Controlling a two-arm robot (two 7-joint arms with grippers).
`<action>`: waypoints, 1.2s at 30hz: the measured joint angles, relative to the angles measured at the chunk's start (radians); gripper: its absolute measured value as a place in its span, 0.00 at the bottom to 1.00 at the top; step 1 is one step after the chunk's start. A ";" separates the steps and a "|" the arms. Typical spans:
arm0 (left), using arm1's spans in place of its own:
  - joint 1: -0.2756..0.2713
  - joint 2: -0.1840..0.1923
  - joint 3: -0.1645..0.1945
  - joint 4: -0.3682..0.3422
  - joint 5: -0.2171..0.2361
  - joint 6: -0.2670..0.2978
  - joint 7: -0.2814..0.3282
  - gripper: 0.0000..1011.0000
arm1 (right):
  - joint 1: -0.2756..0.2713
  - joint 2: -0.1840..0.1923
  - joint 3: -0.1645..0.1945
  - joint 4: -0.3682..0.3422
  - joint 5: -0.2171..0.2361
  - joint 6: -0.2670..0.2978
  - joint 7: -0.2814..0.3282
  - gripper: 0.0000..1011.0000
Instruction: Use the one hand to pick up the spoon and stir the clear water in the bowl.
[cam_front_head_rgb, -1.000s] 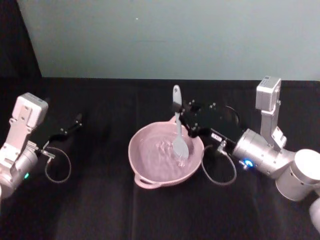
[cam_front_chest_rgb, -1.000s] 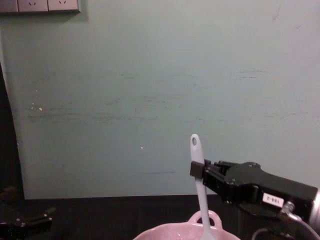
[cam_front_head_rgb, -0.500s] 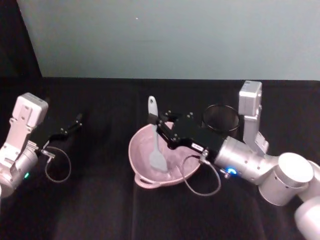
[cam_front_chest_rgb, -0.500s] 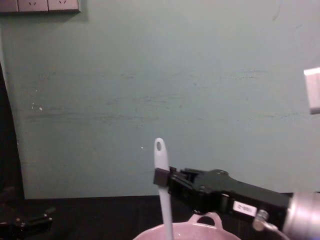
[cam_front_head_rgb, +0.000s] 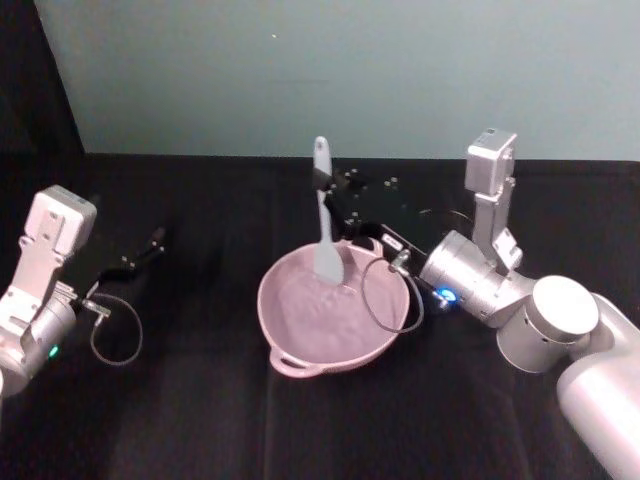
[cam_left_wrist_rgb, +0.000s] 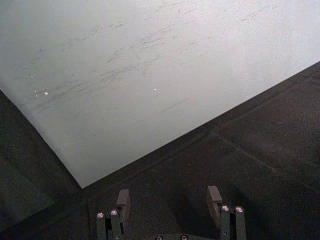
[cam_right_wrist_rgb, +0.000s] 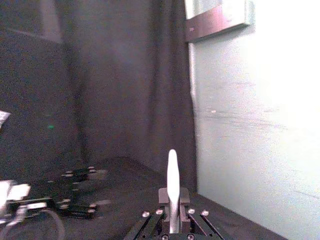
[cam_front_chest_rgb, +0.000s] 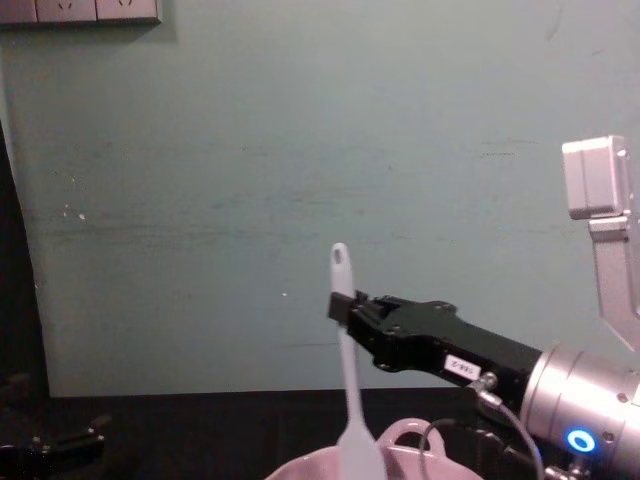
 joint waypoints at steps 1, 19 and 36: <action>0.000 0.000 0.000 0.000 0.000 0.000 0.000 1.00 | 0.002 0.000 0.004 0.006 -0.003 -0.005 -0.004 0.11; 0.000 0.000 0.000 0.000 0.000 0.000 0.000 1.00 | -0.173 0.145 0.060 -0.259 0.066 0.105 0.061 0.11; 0.000 0.000 0.000 0.000 0.000 0.000 0.000 1.00 | -0.105 0.071 -0.020 -0.184 0.115 0.121 0.093 0.11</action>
